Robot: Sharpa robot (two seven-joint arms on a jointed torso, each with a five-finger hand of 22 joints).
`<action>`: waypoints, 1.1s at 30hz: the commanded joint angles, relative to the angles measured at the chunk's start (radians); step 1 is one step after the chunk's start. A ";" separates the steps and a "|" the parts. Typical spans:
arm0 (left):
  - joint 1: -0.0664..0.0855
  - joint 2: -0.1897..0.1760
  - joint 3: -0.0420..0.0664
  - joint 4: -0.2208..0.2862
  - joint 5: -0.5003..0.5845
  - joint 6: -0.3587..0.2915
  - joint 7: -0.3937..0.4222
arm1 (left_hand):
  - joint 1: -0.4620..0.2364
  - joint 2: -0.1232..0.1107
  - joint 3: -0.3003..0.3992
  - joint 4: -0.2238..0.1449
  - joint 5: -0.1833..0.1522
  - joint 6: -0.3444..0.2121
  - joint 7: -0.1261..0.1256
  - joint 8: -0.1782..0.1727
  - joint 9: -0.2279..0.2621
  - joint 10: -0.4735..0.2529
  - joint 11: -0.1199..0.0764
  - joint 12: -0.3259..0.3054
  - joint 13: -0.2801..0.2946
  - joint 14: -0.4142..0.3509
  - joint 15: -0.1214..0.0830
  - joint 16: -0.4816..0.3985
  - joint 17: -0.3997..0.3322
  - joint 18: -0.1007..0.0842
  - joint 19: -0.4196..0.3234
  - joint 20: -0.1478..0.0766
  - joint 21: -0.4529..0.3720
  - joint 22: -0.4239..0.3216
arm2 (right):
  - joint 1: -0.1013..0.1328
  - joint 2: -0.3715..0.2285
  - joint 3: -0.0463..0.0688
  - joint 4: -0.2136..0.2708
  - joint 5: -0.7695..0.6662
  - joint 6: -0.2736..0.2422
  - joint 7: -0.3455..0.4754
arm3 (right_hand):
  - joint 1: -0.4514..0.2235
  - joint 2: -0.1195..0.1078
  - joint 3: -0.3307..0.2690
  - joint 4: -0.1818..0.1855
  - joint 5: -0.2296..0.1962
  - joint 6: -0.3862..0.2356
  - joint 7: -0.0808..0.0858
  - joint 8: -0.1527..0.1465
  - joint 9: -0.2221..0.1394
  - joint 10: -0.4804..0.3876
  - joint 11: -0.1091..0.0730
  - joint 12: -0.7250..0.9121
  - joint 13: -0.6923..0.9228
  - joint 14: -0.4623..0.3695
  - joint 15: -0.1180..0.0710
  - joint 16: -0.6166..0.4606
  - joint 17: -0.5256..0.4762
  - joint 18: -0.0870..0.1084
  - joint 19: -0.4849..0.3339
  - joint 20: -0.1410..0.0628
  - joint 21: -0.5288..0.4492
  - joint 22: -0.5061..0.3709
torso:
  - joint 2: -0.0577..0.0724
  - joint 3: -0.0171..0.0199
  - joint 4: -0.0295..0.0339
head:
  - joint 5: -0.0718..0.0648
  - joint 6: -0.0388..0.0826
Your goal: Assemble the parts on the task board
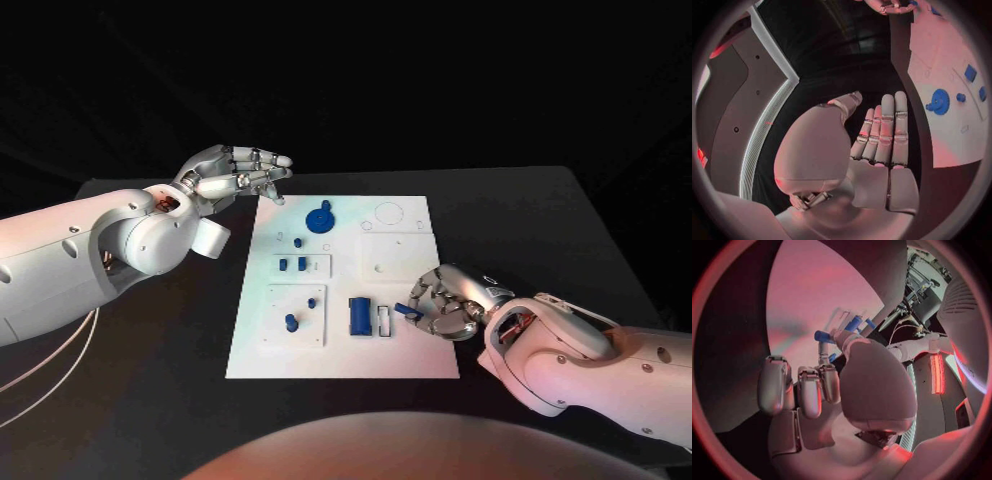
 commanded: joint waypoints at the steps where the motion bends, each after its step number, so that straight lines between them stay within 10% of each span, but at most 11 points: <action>1: 0.000 0.000 0.001 0.004 -0.002 0.017 0.002 | -0.002 0.011 0.000 0.007 -0.002 -0.008 0.045 0.007 0.001 -0.009 0.000 0.003 0.002 -0.006 0.001 0.006 0.000 0.012 0.006 -0.001 -0.004 -0.001 | -0.005 0.017 0.000 -0.010 0.072 -0.005 0.018 | -0.015 0.000 0.027 -0.017 0.003 -0.005 -0.003 0.017 0.038 0.046 -0.004 0.004 0.172 0.101 -0.006 0.003 0.240 -0.013 0.016 -0.009 -0.003 0.160 | 0.000 0.0006 0.0001 | 0.000 0.000; 33: 0.000 -0.004 0.000 0.007 -0.004 0.031 -0.007 | -0.004 0.013 -0.001 0.010 -0.002 -0.010 0.045 0.009 0.001 -0.012 0.000 0.006 0.002 -0.007 0.001 0.007 0.000 0.012 0.006 0.000 -0.006 -0.002 | -0.016 0.100 0.000 -0.063 0.088 0.081 -0.022 | -0.181 0.004 0.002 0.024 -0.003 0.016 -0.007 0.033 0.064 0.068 -0.007 0.048 0.201 0.103 -0.008 0.006 0.247 -0.014 0.020 -0.011 0.001 0.166 | 0.000 0.0010 -0.0004 | 0.000 0.000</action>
